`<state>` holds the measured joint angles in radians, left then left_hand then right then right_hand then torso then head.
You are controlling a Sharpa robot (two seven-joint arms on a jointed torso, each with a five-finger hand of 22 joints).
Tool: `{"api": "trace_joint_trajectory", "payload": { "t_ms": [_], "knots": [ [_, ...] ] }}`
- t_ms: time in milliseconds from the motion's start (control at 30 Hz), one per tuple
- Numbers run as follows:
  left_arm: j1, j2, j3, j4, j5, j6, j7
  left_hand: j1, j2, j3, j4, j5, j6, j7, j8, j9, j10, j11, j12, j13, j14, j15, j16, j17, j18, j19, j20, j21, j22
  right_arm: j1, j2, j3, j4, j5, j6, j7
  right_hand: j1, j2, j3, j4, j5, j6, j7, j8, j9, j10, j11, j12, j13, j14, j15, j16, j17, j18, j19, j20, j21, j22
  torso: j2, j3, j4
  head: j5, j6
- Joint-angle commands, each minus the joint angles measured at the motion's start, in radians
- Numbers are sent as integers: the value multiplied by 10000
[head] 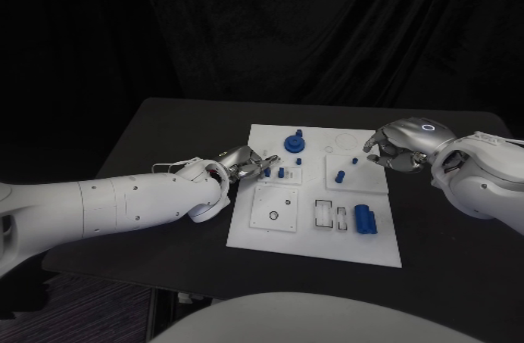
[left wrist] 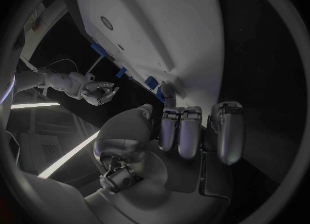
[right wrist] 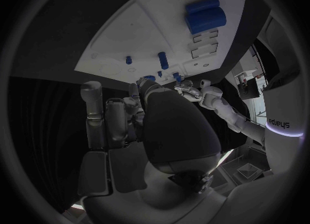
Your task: Assemble the parts on the task board
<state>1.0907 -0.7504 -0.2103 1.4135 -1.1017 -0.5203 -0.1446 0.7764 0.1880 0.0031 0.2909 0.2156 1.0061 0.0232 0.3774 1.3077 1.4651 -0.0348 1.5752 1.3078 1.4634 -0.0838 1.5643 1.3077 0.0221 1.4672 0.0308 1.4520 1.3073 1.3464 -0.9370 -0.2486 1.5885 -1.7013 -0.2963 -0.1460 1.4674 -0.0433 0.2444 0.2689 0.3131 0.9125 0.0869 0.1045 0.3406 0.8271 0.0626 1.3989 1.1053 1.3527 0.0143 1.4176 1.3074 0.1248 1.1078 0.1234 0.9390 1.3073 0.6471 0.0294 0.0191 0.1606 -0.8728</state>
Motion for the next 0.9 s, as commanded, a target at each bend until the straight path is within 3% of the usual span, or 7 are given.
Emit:
{"api": "trace_joint_trajectory", "payload": {
  "t_ms": [33, 667, 900],
  "knots": [
    [-26, 16, -6, 9, 52, 109, -20, 70, 48, -79, 21, 68, 16, -23, 36, 269, 1057, -95, -44, 2630, 1074, -64, 65, 2631, 68, 447, -69, 62, 2256, -27, -2, 8, 8, 102, 32, -177, 89, 7, 51, 1, 41, 28, 22, -25, -17, 18, 14, -62, -18, 8, -1, 3, 417, 158, -60, 24, -73, 746, 0, -1, -2, 9, 2],
    [-26, -12, -6, 30, 52, -314, 326, 278, 39, -242, 14, 169, 72, -64, 135, 276, 1057, -129, -44, 2630, 1074, -95, 65, 2631, 61, 471, -97, 99, 2266, -46, 1, 8, -9, 135, 14, -174, 92, 11, 59, 1, 46, 30, 32, -26, -18, 60, 13, -54, 4, 23, -1, 13, 430, 156, -50, 24, -65, 749, 2, -2, -4, -19, 2],
    [-26, -17, -6, 16, 52, -104, 224, 549, 73, -434, 20, 643, -13, -65, 174, 267, 1057, -137, -44, 2630, 1074, -103, 65, 2631, 71, 447, -113, 59, 2251, -50, -3, 8, -11, 135, 20, -176, 93, 13, 67, 4, 50, 29, 44, -29, -20, 78, 13, -52, 7, 26, -2, 14, 429, 156, -41, 24, -65, 751, -9, 4, 3, -25, 2]
  ]
}}
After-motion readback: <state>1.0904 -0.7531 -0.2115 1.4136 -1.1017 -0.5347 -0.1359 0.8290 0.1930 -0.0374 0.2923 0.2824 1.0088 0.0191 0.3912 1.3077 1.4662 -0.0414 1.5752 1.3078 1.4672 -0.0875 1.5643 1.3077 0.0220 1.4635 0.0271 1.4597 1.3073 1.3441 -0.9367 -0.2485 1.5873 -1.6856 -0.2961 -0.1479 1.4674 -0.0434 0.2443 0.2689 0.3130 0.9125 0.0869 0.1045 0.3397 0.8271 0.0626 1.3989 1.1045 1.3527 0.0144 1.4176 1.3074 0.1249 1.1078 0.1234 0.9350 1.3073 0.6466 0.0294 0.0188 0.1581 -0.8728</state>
